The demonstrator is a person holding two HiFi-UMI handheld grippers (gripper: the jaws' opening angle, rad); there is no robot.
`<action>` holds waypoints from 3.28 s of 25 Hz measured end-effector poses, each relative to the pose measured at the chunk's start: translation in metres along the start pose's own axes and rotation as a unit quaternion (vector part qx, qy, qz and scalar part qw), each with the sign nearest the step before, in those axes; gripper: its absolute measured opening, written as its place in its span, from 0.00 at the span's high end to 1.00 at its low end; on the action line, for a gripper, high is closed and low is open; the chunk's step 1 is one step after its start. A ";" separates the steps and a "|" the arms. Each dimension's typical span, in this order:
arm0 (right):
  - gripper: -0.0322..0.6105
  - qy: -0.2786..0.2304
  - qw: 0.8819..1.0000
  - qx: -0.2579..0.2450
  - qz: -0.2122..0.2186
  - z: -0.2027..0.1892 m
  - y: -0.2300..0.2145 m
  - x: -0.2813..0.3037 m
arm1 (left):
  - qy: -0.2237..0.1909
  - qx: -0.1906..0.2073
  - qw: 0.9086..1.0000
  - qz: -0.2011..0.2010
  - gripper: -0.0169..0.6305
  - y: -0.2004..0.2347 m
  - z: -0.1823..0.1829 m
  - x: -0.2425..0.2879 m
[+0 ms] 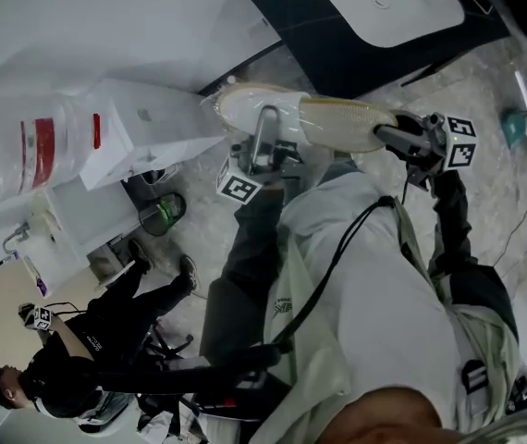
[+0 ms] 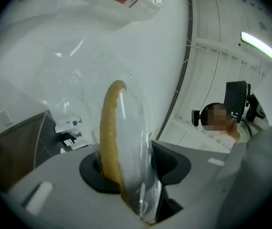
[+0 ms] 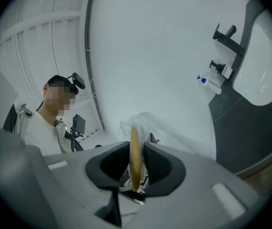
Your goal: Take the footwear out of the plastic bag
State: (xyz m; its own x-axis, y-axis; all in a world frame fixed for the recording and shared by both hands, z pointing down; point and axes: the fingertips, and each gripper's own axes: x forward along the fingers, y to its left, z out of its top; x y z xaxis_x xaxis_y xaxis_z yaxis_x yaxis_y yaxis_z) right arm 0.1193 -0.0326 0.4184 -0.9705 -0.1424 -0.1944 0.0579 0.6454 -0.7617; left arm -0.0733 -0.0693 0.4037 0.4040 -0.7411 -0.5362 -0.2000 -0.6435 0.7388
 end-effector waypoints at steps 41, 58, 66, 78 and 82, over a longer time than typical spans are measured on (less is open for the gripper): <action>0.78 -0.116 0.981 -0.139 -0.073 0.035 0.031 0.041 | -0.255 -0.073 0.964 -0.010 0.80 -0.030 0.073 -0.040; 0.86 -0.063 0.996 -0.053 -0.022 0.027 0.037 0.049 | -0.239 -0.056 0.969 -0.028 0.78 -0.038 0.074 -0.034; 0.87 -0.071 0.996 -0.057 -0.004 0.035 0.040 0.042 | -0.239 -0.055 0.969 -0.033 0.78 -0.038 0.078 -0.035; 0.85 -0.048 0.993 -0.106 -0.035 0.045 0.049 0.027 | -0.207 0.038 0.977 -0.030 0.80 -0.054 0.089 -0.032; 0.87 -0.074 0.992 -0.101 0.013 0.048 0.061 0.019 | -0.253 -0.018 0.966 -0.045 0.85 -0.047 0.097 -0.042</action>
State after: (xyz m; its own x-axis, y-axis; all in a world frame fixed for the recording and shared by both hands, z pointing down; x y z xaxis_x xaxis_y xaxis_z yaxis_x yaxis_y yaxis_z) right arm 0.1158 -0.0320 0.3382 -0.9238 -0.2227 -0.3114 0.0194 0.7851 -0.6190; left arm -0.1671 -0.0266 0.3521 -0.0722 -0.6866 -0.7235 -0.1492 -0.7098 0.6885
